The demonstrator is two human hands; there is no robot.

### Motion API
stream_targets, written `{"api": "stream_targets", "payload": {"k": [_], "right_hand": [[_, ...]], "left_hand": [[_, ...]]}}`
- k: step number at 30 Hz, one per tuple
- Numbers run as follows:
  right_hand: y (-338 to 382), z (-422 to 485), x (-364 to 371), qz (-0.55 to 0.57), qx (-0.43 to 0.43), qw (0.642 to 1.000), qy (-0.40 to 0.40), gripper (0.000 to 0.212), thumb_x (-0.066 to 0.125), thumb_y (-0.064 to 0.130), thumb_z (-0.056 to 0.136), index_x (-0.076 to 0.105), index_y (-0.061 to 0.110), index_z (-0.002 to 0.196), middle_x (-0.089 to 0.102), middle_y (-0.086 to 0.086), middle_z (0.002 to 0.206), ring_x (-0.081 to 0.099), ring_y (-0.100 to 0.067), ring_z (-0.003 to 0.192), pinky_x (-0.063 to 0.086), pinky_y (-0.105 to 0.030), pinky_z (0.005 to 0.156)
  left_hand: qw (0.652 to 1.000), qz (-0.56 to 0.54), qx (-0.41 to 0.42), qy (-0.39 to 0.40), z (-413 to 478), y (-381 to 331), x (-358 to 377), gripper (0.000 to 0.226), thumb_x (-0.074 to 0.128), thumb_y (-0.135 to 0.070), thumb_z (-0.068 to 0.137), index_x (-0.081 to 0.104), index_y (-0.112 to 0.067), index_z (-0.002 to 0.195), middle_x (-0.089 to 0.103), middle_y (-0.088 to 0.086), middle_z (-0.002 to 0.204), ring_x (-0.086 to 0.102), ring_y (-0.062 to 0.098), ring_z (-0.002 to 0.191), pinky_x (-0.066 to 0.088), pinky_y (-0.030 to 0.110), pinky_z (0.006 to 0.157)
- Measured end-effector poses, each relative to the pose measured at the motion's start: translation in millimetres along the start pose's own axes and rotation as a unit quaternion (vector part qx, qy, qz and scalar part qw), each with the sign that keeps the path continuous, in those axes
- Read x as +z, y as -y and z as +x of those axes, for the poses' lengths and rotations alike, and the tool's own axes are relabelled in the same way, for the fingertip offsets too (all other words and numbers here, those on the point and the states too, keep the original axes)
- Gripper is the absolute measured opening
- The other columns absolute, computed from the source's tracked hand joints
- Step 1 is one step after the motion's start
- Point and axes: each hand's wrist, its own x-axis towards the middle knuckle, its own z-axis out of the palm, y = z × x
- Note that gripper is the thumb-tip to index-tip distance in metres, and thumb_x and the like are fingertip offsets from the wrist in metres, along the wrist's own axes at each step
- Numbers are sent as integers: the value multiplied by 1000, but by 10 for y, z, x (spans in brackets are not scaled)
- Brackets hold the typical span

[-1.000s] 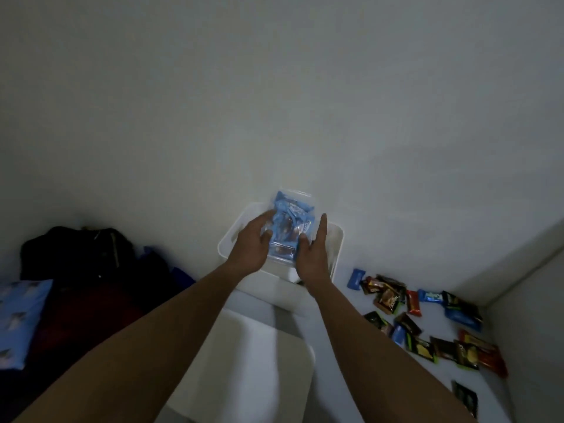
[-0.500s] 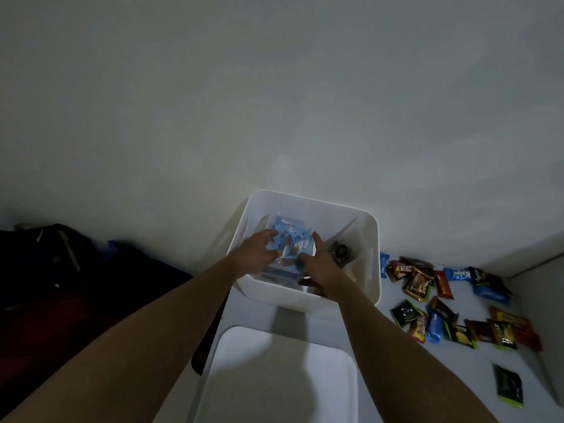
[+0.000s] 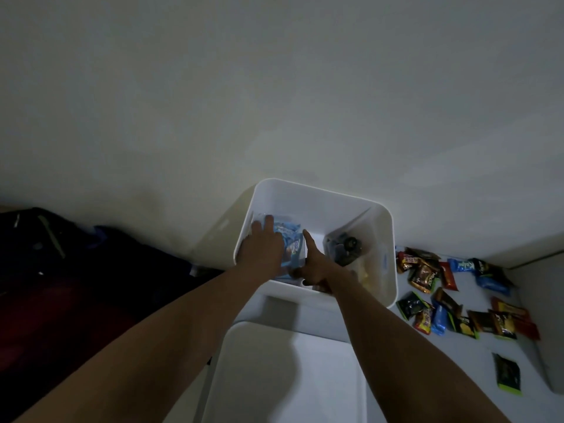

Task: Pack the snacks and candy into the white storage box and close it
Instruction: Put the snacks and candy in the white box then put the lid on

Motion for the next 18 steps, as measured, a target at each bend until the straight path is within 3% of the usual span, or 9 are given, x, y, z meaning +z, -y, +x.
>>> {"api": "stream_targets", "payload": {"k": [3,7,10,12,15,18], "right_hand": [[-56,27,47,7,-10,1000,1,113,67,-10,82,-17,18,151,40,-18,148,46,-18,109,44,-12,62],[-105,-22,21,56,28,998,30,117,64,-12,84,-20,37,150,56,-16,129,63,-16,88,49,-17,53],[-103,-14,13,55,18,998,32,118,63,-15,84,-20,37,150,52,-20,136,62,-11,85,49,-15,53],[-115,-3,18,52,18,998,31,121,65,-13,83,-21,38,150,53,-19,136,63,-16,90,49,-18,57],[-88,-18,16,23,7,999,23,119,70,-4,83,-22,31,150,51,-16,141,58,-20,106,49,-13,63],[-15,-28,0,-33,-17,998,-52,115,77,7,81,-10,24,155,42,-12,150,51,-26,128,48,-18,80]], "left_hand": [[999,15,32,35,49,13,21,58,68,-43,85,51,-14,132,31,15,143,36,35,128,44,46,96],[997,-13,51,54,124,126,70,62,70,-49,82,53,-16,132,39,13,136,41,33,121,45,40,98],[997,-30,53,45,135,162,96,67,74,-48,78,53,-15,132,43,13,136,44,31,121,44,37,98],[998,-34,48,35,121,156,97,63,74,-47,78,57,-14,128,48,13,133,48,30,118,46,37,94],[998,-36,47,27,87,127,36,57,75,-45,78,61,-13,122,57,12,125,55,29,113,49,36,90],[998,-37,43,37,27,107,-49,44,76,-45,76,68,-17,108,66,6,112,63,26,102,54,37,86]]}}
